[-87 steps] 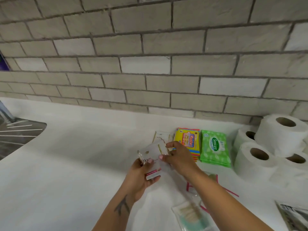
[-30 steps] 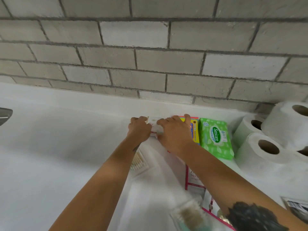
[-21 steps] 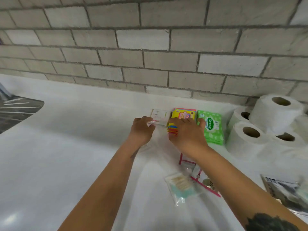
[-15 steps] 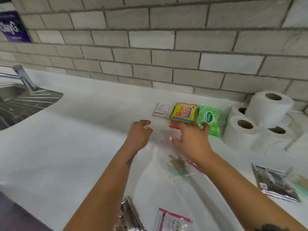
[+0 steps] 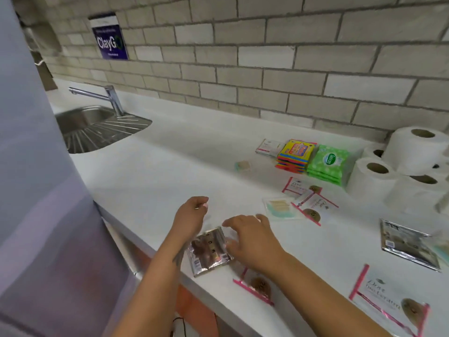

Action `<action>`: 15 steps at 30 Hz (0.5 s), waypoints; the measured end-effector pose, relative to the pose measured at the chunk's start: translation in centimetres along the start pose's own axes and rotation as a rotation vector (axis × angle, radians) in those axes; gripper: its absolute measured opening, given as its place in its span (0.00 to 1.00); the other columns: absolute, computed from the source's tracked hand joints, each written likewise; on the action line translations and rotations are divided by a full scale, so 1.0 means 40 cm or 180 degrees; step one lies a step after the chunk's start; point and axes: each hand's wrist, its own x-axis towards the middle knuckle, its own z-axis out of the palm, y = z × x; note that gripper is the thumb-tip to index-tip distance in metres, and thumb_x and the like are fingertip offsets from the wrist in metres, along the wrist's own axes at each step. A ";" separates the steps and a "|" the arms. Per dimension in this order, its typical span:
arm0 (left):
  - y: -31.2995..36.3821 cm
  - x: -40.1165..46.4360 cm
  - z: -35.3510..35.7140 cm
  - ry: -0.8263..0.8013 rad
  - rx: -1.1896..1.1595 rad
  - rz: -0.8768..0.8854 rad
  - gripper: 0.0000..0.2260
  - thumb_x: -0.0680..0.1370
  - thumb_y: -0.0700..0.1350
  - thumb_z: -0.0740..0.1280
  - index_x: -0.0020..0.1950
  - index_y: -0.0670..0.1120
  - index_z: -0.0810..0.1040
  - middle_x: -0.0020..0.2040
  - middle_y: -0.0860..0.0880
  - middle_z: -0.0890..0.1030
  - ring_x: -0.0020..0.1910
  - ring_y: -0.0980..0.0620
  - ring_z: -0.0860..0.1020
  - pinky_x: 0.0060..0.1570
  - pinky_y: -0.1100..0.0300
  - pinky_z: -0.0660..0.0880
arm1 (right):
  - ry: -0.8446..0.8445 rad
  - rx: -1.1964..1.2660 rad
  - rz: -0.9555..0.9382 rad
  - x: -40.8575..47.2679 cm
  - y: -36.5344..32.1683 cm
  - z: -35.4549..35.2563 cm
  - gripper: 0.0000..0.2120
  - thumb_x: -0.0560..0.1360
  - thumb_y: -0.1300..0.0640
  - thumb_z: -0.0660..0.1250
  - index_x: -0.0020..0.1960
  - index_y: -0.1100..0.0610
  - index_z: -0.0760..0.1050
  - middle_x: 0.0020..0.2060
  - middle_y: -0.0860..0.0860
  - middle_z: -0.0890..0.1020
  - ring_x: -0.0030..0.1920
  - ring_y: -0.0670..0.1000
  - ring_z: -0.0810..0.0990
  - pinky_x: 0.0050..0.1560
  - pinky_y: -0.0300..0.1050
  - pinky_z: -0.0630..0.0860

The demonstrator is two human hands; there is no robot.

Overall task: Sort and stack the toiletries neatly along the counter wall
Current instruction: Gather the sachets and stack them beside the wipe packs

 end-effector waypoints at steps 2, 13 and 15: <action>-0.025 -0.017 -0.012 0.0067 -0.0127 -0.0059 0.13 0.80 0.41 0.59 0.63 0.45 0.75 0.61 0.47 0.77 0.56 0.53 0.73 0.54 0.61 0.66 | -0.0112 0.0159 -0.0378 -0.009 -0.032 0.051 0.24 0.69 0.45 0.65 0.64 0.46 0.71 0.60 0.47 0.76 0.62 0.51 0.73 0.64 0.49 0.61; -0.075 -0.029 -0.037 0.0080 -0.0321 -0.0206 0.13 0.80 0.39 0.58 0.62 0.45 0.75 0.60 0.49 0.77 0.55 0.53 0.73 0.52 0.61 0.66 | -0.0437 -0.0287 -0.0488 -0.049 -0.106 0.170 0.29 0.73 0.43 0.56 0.72 0.51 0.62 0.74 0.55 0.62 0.73 0.56 0.59 0.72 0.60 0.50; -0.077 -0.030 -0.038 0.0029 -0.0356 -0.0243 0.13 0.80 0.39 0.59 0.63 0.45 0.75 0.60 0.48 0.77 0.56 0.53 0.73 0.52 0.61 0.66 | -0.0375 -0.0234 -0.0582 -0.049 -0.113 0.174 0.32 0.68 0.42 0.47 0.68 0.50 0.68 0.70 0.53 0.69 0.70 0.55 0.65 0.70 0.60 0.53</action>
